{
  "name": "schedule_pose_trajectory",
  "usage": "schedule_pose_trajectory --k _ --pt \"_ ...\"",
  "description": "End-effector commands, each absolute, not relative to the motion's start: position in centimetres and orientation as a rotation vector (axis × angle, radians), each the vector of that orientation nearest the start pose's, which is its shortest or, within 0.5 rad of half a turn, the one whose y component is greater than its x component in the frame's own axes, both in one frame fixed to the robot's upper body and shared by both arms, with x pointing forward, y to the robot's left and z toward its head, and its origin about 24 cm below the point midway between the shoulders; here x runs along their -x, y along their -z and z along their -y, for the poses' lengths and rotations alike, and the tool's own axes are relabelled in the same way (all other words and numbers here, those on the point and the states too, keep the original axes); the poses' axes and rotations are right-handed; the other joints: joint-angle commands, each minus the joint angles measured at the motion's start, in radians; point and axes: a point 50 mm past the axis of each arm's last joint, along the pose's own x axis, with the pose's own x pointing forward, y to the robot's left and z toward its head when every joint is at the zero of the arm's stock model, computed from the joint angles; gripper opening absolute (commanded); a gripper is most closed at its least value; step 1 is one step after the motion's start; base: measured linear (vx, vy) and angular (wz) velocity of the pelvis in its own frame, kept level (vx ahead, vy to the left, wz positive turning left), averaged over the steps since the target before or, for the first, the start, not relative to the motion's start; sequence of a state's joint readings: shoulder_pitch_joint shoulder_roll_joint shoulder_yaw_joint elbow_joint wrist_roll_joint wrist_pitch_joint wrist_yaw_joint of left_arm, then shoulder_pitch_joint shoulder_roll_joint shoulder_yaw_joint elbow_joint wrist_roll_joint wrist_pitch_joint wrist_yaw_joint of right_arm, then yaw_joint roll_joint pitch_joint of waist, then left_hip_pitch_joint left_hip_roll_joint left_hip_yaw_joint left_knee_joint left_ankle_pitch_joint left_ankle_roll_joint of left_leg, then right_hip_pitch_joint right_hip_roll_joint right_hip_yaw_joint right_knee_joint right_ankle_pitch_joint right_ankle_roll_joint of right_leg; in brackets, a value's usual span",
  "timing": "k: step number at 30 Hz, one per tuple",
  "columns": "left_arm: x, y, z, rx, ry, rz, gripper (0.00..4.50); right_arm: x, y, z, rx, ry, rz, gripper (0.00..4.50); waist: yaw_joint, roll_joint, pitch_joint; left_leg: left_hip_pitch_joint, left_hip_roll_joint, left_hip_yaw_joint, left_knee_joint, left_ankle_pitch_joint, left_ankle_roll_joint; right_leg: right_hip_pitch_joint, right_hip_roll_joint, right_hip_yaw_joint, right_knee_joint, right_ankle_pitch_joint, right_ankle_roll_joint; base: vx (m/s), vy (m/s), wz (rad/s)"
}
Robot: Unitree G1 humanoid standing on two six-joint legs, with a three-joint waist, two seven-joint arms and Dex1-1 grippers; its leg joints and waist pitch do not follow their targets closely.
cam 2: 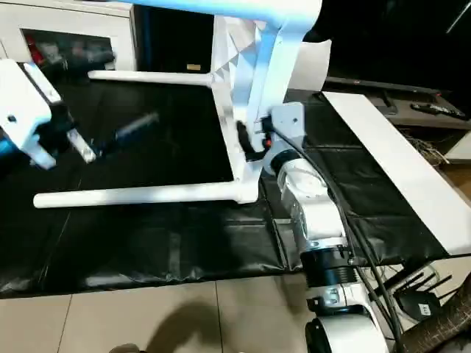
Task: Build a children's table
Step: Flip table
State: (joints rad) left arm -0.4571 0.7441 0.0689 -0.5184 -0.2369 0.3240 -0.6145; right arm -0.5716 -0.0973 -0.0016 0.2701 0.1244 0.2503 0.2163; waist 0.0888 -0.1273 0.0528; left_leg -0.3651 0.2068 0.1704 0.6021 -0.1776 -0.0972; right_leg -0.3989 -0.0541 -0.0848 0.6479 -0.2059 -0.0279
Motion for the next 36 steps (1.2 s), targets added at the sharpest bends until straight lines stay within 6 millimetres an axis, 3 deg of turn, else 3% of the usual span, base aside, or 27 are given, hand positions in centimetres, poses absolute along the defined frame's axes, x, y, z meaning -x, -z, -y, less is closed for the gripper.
schedule_pose_trajectory --k 1,8,11,12,14,15,16,18,19,20,25,36 --pt "-24.9 -27.1 -16.5 -0.801 0.663 0.568 4.50 -34.8 -12.8 11.5 -0.016 -0.390 0.069 4.47 -0.003 0.034 -0.058 0.014 0.026 -0.008 -0.072 -0.215 -0.101 0.042 -0.074 0.063 -0.075 -0.191 -0.057 0.000 0.000 0.00" --pt "-26.5 -28.5 -17.4 -1.033 0.482 0.597 4.50 -35.1 -12.4 11.5 0.064 -0.340 0.074 4.47 -0.004 0.033 -0.056 0.014 0.025 -0.009 -0.071 -0.206 -0.100 0.040 -0.075 0.064 -0.078 -0.210 -0.048 0.000 0.000 0.00" --pt "-27.3 -29.4 -17.7 -1.115 0.413 0.646 4.50 -35.1 -11.9 11.7 0.040 -0.338 0.016 4.47 -0.004 0.035 -0.057 0.015 0.028 -0.010 -0.072 -0.200 -0.105 0.040 -0.076 0.064 -0.073 -0.179 -0.062 0.000 0.000 0.00" --pt "-27.3 -29.4 -17.7 -1.115 0.413 0.646 4.50 -35.1 -11.9 11.7 0.040 -0.338 0.016 4.47 -0.002 0.047 -0.059 0.018 0.027 -0.010 -0.071 -0.208 -0.107 0.039 -0.076 0.065 -0.073 -0.160 -0.069 0.000 0.000 0.00" --pt "-27.8 -29.7 -17.9 -1.130 0.382 0.660 4.50 -35.1 -11.8 11.7 0.036 -0.337 0.006 4.47 0.000 0.048 -0.059 0.018 0.027 -0.011 -0.072 -0.214 -0.109 0.040 -0.077 0.064 -0.072 -0.155 -0.078 0.000 0.000 0.00" --pt "-28.4 -29.9 -18.2 -1.158 0.324 0.657 4.50 -35.0 -11.8 11.7 0.042 -0.344 0.020 4.47 0.001 0.059 -0.057 0.018 0.027 -0.013 -0.073 -0.229 -0.114 0.040 -0.078 0.064 -0.071 -0.167 -0.080 0.000 0.000 0.00" --pt "-28.8 -30.1 -18.4 -1.178 0.286 0.660 4.50 -35.0 -11.9 11.7 0.040 -0.346 0.028 4.47 0.000 0.051 -0.058 0.018 0.027 -0.013 -0.072 -0.232 -0.109 0.041 -0.080 0.064 -0.075 -0.174 -0.080 0.000 0.000 0.00" --pt "-29.0 -30.3 -18.8 -1.199 0.237 0.656 4.50 -35.0 -12.0 11.6 0.029 -0.350 0.037 4.47 -0.001 0.052 -0.057 0.016 0.028 -0.014 -0.073 -0.233 -0.111 0.042 -0.081 0.064 -0.073 -0.180 -0.083 0.000 0.000 0.00" --pt "-29.2 -30.5 -19.0 -1.211 0.207 0.655 4.50 -35.0 -12.1 11.6 0.028 -0.353 0.043 4.47 -0.001 0.059 -0.057 0.018 0.028 -0.015 -0.072 -0.239 -0.111 0.041 -0.082 0.064 -0.073 -0.187 -0.086 0.000 0.000 0.00" --pt "-29.2 -30.5 -19.0 -1.212 0.203 0.654 4.50 -35.0 -12.1 11.6 0.028 -0.353 0.043 4.47 -0.003 0.055 -0.057 0.018 0.028 -0.014 -0.072 -0.242 -0.109 0.040 -0.081 0.064 -0.076 -0.190 -0.086 0.000 0.000 0.00" --pt "-30.1 -30.8 -19.8 -1.198 0.143 0.624 4.50 -35.1 -12.2 11.3 0.044 -0.352 0.043 4.47 0.001 0.057 -0.058 0.017 0.029 -0.013 -0.071 -0.209 -0.103 0.041 -0.083 0.064 -0.070 -0.148 -0.107 0.000 0.000 0.00" --pt "-30.3 -30.4 -19.9 -1.181 0.134 0.612 3.58 -35.8 -12.7 10.4 0.070 -0.363 0.051 4.50 0.001 0.053 -0.054 0.018 0.029 -0.014 -0.073 -0.242 -0.101 0.038 -0.086 0.064 -0.077 -0.208 -0.101 0.000 0.000 0.00"
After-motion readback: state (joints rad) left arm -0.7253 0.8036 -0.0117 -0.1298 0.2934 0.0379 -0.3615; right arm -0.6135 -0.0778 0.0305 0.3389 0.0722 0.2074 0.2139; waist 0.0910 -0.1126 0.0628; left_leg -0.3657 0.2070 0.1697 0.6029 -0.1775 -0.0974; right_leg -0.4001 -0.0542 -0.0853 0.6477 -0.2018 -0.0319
